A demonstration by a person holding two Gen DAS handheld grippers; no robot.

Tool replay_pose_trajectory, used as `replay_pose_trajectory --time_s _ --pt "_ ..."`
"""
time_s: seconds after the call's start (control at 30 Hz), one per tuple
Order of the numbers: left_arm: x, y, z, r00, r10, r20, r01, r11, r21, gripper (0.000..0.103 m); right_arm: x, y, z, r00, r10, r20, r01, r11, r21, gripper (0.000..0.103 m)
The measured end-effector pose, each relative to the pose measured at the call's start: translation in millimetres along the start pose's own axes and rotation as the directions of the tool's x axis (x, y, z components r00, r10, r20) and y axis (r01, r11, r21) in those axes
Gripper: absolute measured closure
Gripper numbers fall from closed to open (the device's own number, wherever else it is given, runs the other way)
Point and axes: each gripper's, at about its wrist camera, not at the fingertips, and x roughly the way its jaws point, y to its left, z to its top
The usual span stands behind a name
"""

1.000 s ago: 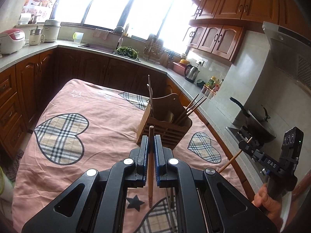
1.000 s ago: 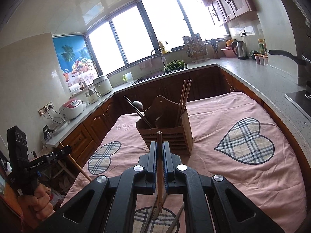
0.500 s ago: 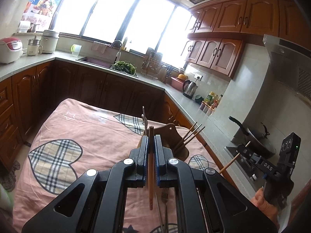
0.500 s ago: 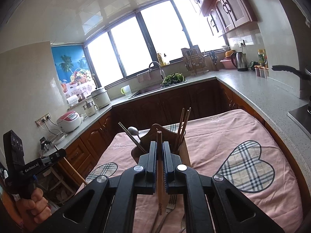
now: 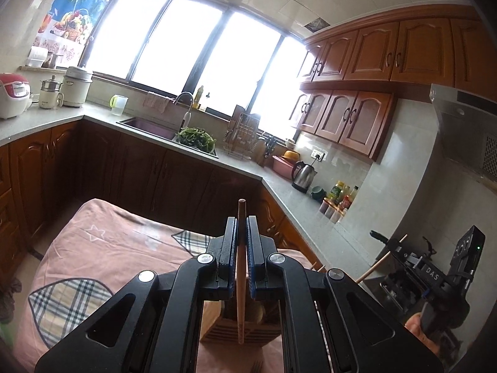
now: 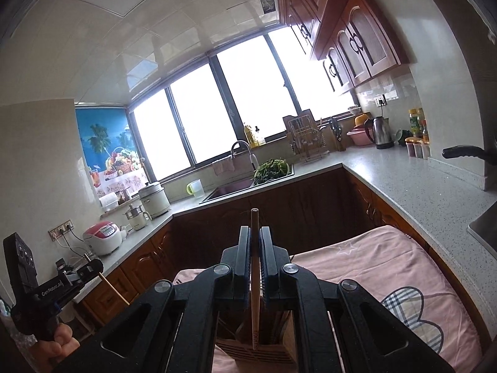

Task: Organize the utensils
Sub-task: 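Lift both chopsticks and carry them over the wooden holder, then lower the chopsticks into the holder and open both tools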

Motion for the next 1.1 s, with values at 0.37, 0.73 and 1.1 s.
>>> replay_pose_trajectory --time_s 0.37,0.73,1.1 --pt "62 13 -10 0.999 0.05 0.004 -0.05 0.998 -0.043 0.098 49 -19 -21 0.998 -0.041 -0.042 0.042 0.999 0.023 0.098" --pt "94 25 -51 0.994 0.07 -0.089 -0.075 0.996 -0.052 0.098 74 -34 -54 0.991 -0.056 -0.119 0.063 0.997 0.051 0.098" --pt "104 14 -67 0.987 0.071 -0.143 -0.072 0.997 -0.005 0.097 86 -36 -74 0.984 -0.053 -0.173 0.065 0.996 0.064 0.098"
